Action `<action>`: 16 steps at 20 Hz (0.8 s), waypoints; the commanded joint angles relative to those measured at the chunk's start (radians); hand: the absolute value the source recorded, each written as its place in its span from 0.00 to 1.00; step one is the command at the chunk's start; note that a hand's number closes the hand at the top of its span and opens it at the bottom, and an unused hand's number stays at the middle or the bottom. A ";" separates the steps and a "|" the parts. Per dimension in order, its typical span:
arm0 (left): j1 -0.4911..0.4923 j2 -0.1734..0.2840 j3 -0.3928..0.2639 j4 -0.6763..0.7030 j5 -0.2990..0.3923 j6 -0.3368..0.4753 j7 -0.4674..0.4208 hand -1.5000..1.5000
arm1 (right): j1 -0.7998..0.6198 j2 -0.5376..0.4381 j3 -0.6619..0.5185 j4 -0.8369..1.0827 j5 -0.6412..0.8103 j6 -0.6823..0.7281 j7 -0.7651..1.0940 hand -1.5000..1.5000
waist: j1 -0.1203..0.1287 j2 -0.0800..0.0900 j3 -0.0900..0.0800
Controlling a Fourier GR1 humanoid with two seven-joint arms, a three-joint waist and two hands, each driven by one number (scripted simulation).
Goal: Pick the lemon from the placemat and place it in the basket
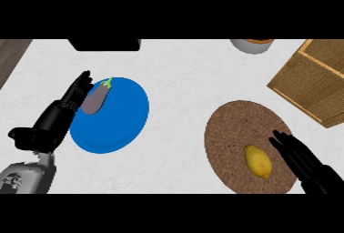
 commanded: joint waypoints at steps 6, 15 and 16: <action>0.057 -0.059 0.002 -0.021 -0.076 -0.012 -0.025 0.50 | 0.064 0.027 -0.016 0.019 0.052 -0.008 -0.078 0.00 | -0.001 0.000 0.000; -0.002 -0.095 0.049 0.029 -0.085 -0.041 -0.012 0.50 | 0.030 0.086 0.033 -0.002 0.182 0.031 0.015 0.00 | -0.002 0.000 0.000; -0.054 -0.087 0.041 -0.002 -0.090 -0.034 0.052 0.50 | -0.071 0.105 0.046 0.130 0.212 -0.008 0.001 0.00 | 0.002 0.001 0.000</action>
